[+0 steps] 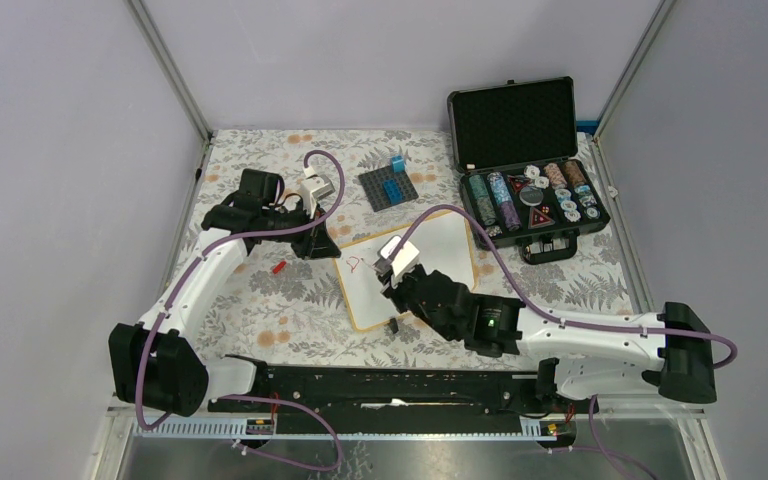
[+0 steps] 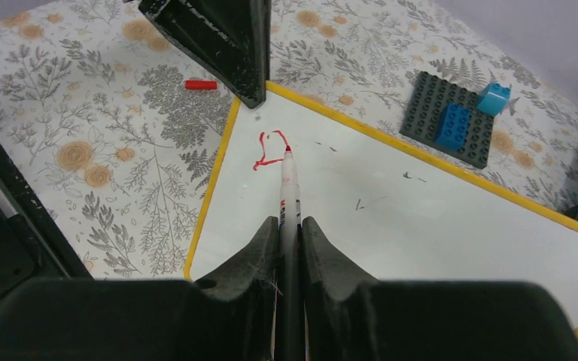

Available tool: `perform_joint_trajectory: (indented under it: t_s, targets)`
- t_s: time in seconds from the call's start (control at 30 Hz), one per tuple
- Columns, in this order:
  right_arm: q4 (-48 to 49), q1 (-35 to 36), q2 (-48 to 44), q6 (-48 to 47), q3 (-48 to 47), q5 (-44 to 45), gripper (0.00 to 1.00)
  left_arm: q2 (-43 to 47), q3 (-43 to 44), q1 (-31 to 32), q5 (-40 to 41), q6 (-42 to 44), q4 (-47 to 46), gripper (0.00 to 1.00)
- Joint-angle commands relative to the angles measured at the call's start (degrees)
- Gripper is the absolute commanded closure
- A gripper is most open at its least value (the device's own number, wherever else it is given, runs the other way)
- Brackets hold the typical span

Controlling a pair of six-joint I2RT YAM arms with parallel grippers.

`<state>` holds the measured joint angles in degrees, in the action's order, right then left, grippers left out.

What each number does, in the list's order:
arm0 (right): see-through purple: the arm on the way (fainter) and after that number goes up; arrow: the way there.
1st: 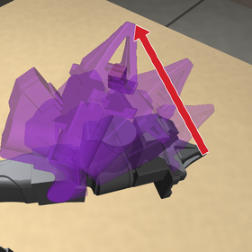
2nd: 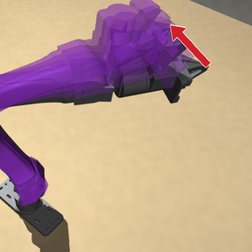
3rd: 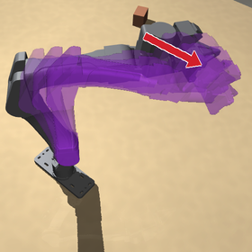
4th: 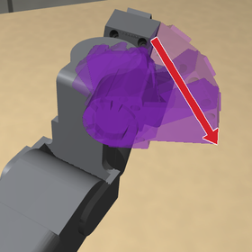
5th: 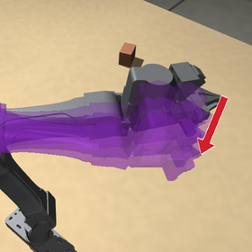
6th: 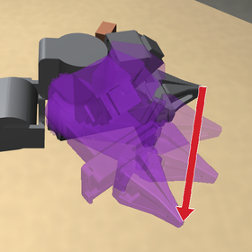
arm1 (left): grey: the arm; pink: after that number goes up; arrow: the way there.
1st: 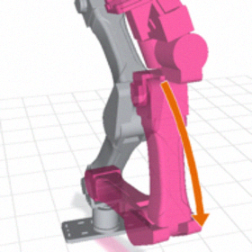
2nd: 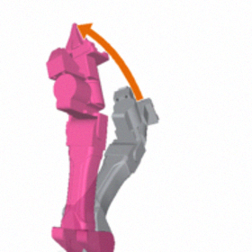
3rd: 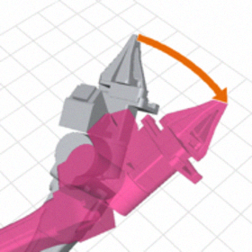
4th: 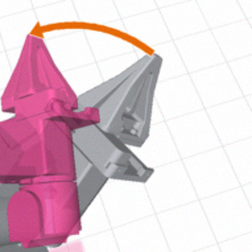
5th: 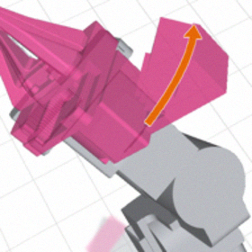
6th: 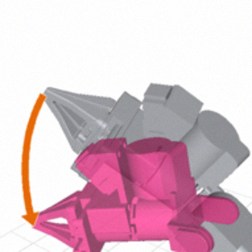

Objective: Write a sentence on the whiteboard

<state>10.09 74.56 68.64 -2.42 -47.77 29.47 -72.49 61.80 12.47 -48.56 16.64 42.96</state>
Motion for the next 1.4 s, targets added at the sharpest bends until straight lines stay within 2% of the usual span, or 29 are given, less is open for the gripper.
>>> perform_joint_trajectory:
  t_s: [0.0, 0.57, 1.37]
  targets:
    - [0.3, -0.4, -0.3, 0.2, 0.4, 4.1, 1.0, -0.6, 2.2, 0.2, -1.2, 2.0, 0.7, 1.0]
    - [0.5, -5.0, 0.6, 1.0, -0.4, -5.0, 1.0, -1.2, 2.5, 0.2, -1.6, 2.5, 1.4, 1.0]
    - [2.6, -5.0, 3.7, -1.6, -2.7, -5.8, 1.0, -1.5, 2.4, 0.2, -2.0, 2.6, 1.4, 1.0]
